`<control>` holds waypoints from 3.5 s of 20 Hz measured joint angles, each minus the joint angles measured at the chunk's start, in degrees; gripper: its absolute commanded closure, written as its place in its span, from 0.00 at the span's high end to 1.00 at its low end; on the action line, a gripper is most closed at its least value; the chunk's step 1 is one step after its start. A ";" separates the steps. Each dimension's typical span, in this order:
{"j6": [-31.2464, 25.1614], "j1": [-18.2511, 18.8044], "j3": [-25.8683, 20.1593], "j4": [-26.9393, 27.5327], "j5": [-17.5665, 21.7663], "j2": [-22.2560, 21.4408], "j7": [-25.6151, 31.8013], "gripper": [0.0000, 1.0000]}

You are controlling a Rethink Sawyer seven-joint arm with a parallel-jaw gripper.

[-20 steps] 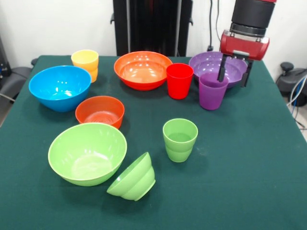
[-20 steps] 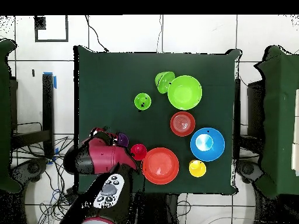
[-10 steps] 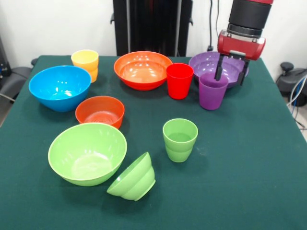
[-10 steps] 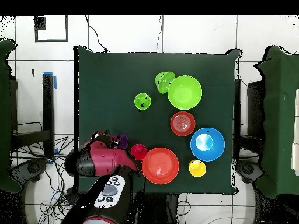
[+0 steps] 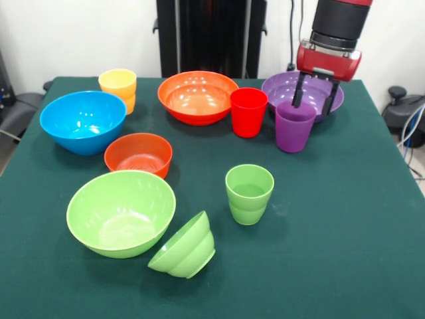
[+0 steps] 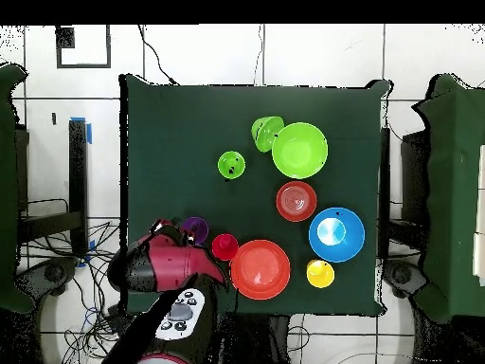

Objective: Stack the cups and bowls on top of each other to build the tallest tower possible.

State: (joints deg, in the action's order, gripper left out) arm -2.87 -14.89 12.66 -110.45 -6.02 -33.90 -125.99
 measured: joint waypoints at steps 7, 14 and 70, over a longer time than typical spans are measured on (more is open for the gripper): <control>0.27 0.76 -0.83 -0.89 -0.01 0.32 0.00 1.00; 2.85 1.82 -2.66 -1.08 -0.02 2.51 0.00 1.00; -25.66 12.87 -5.80 6.33 6.19 -10.09 0.01 0.00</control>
State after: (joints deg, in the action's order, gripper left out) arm -28.53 -2.02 6.85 -104.12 0.16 -43.99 -125.98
